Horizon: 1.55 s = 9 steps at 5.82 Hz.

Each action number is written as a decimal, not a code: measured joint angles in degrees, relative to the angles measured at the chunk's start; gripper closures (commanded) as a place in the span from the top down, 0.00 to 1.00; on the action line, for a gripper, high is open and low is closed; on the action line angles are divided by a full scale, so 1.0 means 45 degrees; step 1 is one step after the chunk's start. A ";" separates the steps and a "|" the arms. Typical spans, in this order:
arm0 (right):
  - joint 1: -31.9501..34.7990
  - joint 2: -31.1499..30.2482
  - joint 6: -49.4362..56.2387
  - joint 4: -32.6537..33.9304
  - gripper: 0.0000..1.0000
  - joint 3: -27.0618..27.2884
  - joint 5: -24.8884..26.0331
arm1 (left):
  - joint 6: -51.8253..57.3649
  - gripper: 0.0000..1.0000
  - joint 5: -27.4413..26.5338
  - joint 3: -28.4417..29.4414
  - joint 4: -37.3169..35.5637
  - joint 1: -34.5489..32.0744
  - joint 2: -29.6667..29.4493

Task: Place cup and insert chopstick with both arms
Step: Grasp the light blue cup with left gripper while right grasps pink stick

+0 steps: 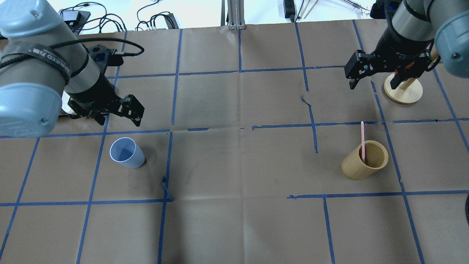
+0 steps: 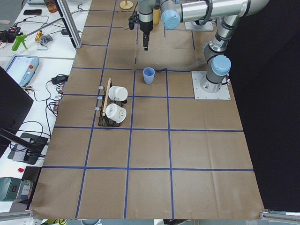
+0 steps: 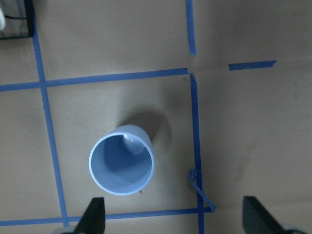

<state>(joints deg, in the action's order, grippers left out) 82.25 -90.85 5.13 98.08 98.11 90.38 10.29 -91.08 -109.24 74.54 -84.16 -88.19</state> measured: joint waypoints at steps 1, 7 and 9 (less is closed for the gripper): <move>-0.0010 -0.0392 0.0355 0.1189 0.99 0.1169 0.0019 | 0.0072 0.96 -0.0229 -0.1139 -0.1604 0.0053 -0.0470; -0.0035 -0.0944 0.1507 0.2849 0.26 0.3655 0.0176 | 0.0092 0.00 -0.0743 -0.1812 -0.3230 -0.0035 -0.1858; -0.0035 -0.0952 0.1515 0.2813 0.05 0.3735 0.0236 | -0.1097 0.00 -0.0622 -0.0668 -0.2656 -0.1093 -0.1939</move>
<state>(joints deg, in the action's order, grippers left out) 82.09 -95.13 11.95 110.74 114.91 91.44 5.35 -93.88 -112.24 62.58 -89.08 -96.92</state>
